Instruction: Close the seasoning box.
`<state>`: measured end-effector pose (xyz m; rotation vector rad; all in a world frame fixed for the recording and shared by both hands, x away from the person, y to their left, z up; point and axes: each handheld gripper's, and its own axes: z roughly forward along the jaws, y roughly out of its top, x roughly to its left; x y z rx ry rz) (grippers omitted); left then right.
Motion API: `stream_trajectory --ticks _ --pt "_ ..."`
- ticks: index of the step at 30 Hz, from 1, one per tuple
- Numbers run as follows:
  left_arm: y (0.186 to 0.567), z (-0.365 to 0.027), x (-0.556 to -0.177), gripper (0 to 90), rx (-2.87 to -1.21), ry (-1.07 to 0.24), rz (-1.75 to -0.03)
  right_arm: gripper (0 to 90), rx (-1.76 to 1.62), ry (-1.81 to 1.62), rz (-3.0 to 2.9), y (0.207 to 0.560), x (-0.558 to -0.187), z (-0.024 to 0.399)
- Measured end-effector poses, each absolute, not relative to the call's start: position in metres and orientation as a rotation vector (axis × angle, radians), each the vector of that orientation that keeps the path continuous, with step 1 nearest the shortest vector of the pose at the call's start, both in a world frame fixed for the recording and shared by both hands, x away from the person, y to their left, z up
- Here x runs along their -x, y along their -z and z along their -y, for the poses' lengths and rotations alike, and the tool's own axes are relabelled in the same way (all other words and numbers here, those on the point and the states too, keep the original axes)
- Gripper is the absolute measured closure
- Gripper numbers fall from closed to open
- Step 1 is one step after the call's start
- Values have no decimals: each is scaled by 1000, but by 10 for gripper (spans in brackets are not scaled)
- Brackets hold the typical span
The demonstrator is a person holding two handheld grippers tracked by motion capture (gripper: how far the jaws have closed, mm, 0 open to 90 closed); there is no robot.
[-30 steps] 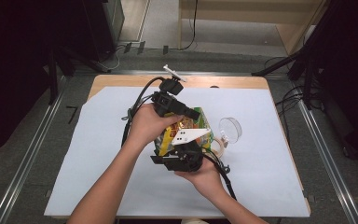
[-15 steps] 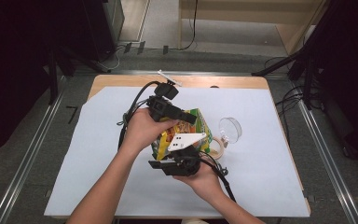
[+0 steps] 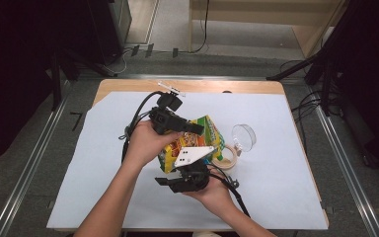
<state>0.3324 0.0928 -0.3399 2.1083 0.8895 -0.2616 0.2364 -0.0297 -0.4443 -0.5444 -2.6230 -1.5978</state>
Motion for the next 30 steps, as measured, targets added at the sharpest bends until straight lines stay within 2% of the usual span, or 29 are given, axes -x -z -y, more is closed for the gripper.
stream_trajectory --ticks 11,30 --pt "345 -100 -330 812 -2118 259 -870 532 529 1585 2613 453 -236 27" --pt "355 -110 -326 852 -2115 335 -855 483 603 1569 2581 472 -235 32"
